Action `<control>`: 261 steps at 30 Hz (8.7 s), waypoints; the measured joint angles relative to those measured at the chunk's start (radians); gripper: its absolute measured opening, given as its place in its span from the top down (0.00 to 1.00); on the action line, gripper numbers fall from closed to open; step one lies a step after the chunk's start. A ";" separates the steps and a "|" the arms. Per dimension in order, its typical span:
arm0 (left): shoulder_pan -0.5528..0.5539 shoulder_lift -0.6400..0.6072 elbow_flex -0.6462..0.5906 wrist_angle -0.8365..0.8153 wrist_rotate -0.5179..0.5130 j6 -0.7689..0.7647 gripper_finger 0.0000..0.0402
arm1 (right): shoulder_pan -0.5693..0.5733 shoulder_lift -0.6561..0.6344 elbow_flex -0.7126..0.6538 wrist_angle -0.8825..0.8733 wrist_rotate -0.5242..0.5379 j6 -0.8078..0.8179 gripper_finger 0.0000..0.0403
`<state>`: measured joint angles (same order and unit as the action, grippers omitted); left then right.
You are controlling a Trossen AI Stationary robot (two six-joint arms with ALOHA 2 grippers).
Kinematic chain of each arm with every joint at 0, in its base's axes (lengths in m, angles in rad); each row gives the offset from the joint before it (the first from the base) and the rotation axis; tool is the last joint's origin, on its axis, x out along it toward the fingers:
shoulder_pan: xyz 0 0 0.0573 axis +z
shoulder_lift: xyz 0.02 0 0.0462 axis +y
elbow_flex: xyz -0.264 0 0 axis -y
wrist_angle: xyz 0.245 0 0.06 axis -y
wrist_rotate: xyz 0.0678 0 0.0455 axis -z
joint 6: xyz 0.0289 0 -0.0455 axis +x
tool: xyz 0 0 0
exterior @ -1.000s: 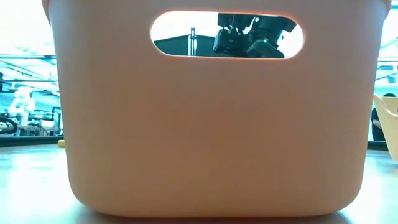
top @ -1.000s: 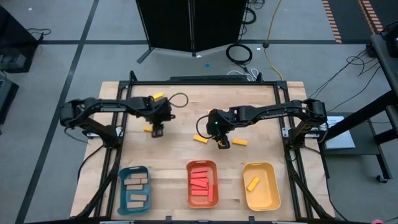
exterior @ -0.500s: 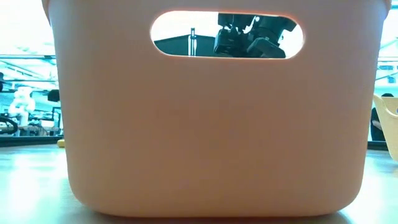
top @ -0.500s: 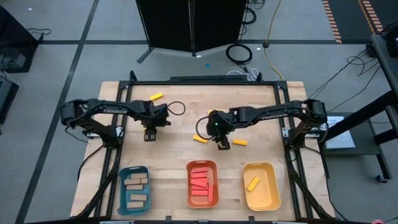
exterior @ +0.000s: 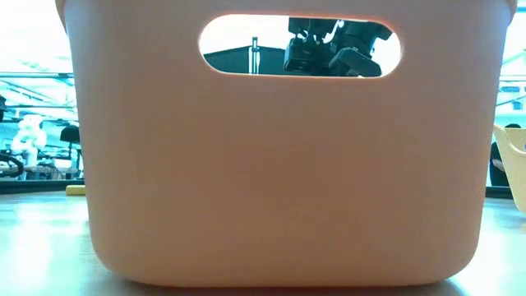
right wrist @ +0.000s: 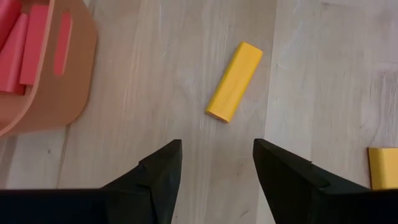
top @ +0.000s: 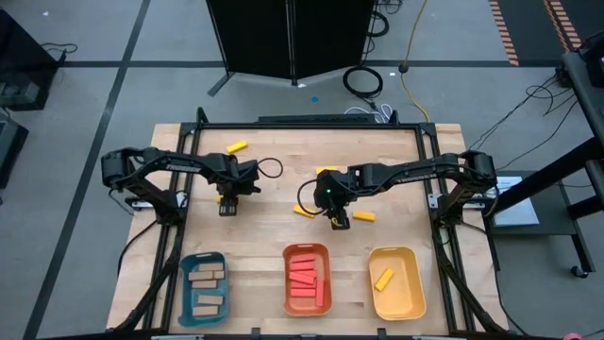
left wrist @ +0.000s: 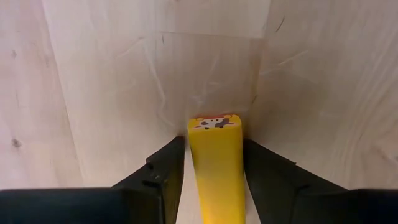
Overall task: Sort blocks
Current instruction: Put the bottom left yellow block into the yellow bin
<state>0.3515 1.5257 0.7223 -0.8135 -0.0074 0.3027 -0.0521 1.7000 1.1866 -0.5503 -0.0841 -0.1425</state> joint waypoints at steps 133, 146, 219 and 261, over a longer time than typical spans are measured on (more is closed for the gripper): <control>-0.234 -0.395 -0.381 1.661 -0.120 -0.245 0.48 | 0.352 -0.559 -0.489 -0.607 0.076 1.294 0.71; -0.234 -0.395 -0.381 1.608 -0.119 -0.244 0.48 | 0.280 -0.557 -0.491 -0.575 0.058 1.630 0.58; -0.142 -0.395 -0.382 1.594 0.084 -0.138 0.48 | 0.458 -0.480 -0.219 -0.179 0.105 1.985 0.77; -0.142 -0.395 -0.381 1.612 0.135 -0.140 0.48 | 0.724 -0.240 -0.219 -0.319 -0.184 2.461 0.69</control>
<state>0.2092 1.1309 0.3417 0.7982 0.1272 0.1623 0.6716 1.4601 0.9676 -0.8690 -0.2680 2.3190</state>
